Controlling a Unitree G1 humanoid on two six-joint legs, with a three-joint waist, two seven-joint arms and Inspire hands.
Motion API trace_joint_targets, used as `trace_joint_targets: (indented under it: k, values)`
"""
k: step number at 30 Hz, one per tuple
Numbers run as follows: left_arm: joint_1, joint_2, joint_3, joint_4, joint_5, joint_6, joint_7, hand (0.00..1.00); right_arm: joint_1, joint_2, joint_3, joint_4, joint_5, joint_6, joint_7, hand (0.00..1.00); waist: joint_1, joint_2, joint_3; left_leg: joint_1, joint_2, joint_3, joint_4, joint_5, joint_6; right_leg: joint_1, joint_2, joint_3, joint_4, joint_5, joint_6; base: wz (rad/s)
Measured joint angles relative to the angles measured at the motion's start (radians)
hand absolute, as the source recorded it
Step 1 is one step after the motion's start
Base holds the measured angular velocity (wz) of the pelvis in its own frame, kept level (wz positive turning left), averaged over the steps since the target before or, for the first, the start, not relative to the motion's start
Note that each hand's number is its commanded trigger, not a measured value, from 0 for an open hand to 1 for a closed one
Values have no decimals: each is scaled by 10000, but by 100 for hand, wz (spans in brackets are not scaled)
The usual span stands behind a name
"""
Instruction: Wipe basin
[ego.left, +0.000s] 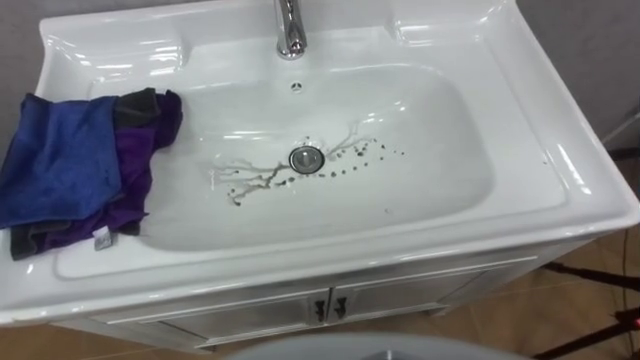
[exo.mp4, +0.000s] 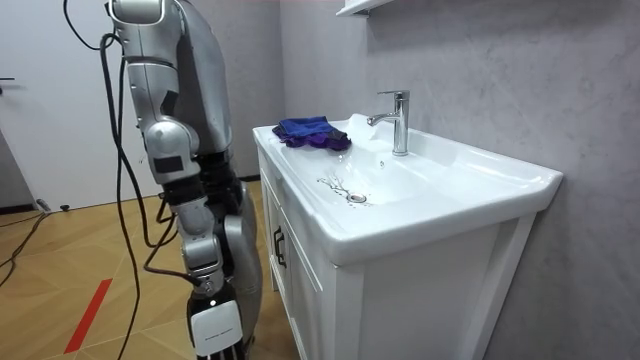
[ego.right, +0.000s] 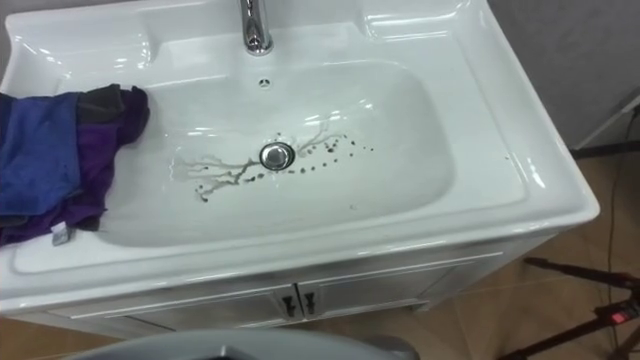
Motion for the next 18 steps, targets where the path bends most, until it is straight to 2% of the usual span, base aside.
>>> trace_joint_targets:
  k: [5,10,13,18]
  values:
    - [91,0,206,-36,-612,52,444,0,11,11,-4,46,379,22,-164,0,-6,15,39,165,-9,-104,-1,0,0,277,-34,-106,-49,-2,11,5]
    - [111,6,517,-279,-1124,55,924,0,-13,13,-18,19,492,22,-166,0,-6,6,36,139,-22,-166,-11,0,0,304,-72,-227,-180,-1,33,8]
    - [205,-66,1438,-506,-2939,-292,1413,0,-9,0,-26,9,547,15,-169,0,167,44,26,132,-23,-162,-29,0,0,301,-33,-271,-155,-1,32,1]
    - [375,-108,2166,-737,-4288,-627,1986,0,8,-15,-24,51,743,11,-203,0,393,79,11,-14,-42,-282,19,0,0,280,-27,-395,-138,0,30,6]
